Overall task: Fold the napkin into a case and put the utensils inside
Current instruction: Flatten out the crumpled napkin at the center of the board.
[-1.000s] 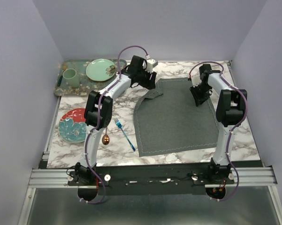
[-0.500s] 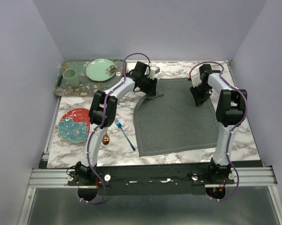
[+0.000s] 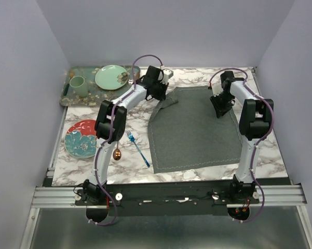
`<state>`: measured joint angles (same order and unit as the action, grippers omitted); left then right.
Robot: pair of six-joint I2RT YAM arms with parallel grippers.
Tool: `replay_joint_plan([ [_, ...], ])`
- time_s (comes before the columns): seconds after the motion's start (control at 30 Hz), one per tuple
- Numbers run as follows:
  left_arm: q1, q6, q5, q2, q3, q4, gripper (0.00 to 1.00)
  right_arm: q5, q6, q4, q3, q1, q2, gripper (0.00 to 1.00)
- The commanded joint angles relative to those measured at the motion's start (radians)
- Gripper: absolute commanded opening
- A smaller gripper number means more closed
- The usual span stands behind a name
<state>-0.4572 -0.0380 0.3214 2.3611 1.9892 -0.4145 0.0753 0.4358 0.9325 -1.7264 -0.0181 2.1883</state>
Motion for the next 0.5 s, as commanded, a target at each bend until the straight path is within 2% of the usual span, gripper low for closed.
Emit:
replay_joint_plan([
  [0.0,0.052,0.059,-0.163,-0.138,-0.102,0.088,0.0,0.0,-0.009,0.012,0.028,0.01,-0.015,0.41],
  [0.1,0.086,0.073,-0.266,-0.158,-0.136,0.111,0.0,-0.006,-0.009,0.008,0.027,0.014,-0.018,0.41],
  [0.17,0.097,0.102,-0.277,-0.152,-0.124,0.091,0.19,0.0,-0.014,0.008,0.025,0.014,-0.022,0.41],
  [0.23,0.104,0.113,-0.3,-0.148,-0.096,0.057,0.54,0.007,-0.019,0.006,0.019,0.014,-0.03,0.44],
  [0.33,0.118,0.115,-0.286,-0.193,-0.124,0.049,0.64,0.024,-0.026,0.006,0.011,0.014,-0.058,0.47],
  [0.43,0.118,0.141,-0.236,-0.275,-0.208,0.042,0.65,0.043,-0.022,0.005,0.004,0.04,-0.096,0.49],
  [0.47,0.12,0.147,-0.178,-0.293,-0.233,0.031,0.66,0.05,-0.016,0.003,-0.004,0.041,-0.104,0.49],
])
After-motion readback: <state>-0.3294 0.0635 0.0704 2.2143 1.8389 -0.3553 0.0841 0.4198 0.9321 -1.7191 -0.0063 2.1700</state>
